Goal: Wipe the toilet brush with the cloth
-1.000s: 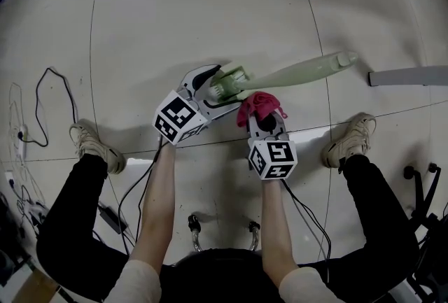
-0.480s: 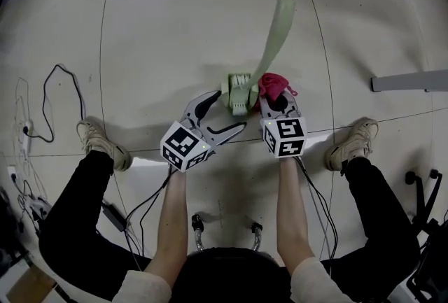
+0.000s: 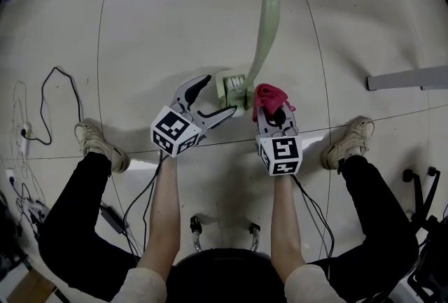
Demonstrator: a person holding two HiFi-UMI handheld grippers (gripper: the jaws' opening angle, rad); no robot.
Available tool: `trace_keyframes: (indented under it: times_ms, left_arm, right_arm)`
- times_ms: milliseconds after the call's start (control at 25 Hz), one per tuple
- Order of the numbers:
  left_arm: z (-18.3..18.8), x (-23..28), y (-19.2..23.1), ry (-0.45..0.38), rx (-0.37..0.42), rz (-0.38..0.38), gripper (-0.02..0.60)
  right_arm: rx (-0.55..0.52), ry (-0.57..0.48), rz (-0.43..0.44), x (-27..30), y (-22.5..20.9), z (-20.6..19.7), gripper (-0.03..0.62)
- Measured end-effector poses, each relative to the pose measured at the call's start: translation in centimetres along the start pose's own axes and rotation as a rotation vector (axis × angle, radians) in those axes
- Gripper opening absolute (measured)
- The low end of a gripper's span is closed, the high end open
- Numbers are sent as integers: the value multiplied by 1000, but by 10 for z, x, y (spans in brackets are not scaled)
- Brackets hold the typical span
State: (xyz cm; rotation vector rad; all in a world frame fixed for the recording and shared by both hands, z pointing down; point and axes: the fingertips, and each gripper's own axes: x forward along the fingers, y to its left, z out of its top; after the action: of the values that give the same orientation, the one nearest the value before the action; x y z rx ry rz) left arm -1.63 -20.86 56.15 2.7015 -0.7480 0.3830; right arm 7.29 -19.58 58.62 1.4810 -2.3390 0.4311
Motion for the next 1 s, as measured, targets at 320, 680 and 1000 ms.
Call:
trace_keyframes:
  times_ms: [320,680,1000]
  left_arm:
    - [11,22,2,8,27,-53,400]
    - [-2,-7,-12,7,-8,42,400]
    - [-15,-25,-41,23,-62,100,400]
  right_arm:
    - [-5,-13,42,4,4,3,32]
    - [-135,9,121,25,4,14,32]
    - [-202,6,166,50,13,29,32]
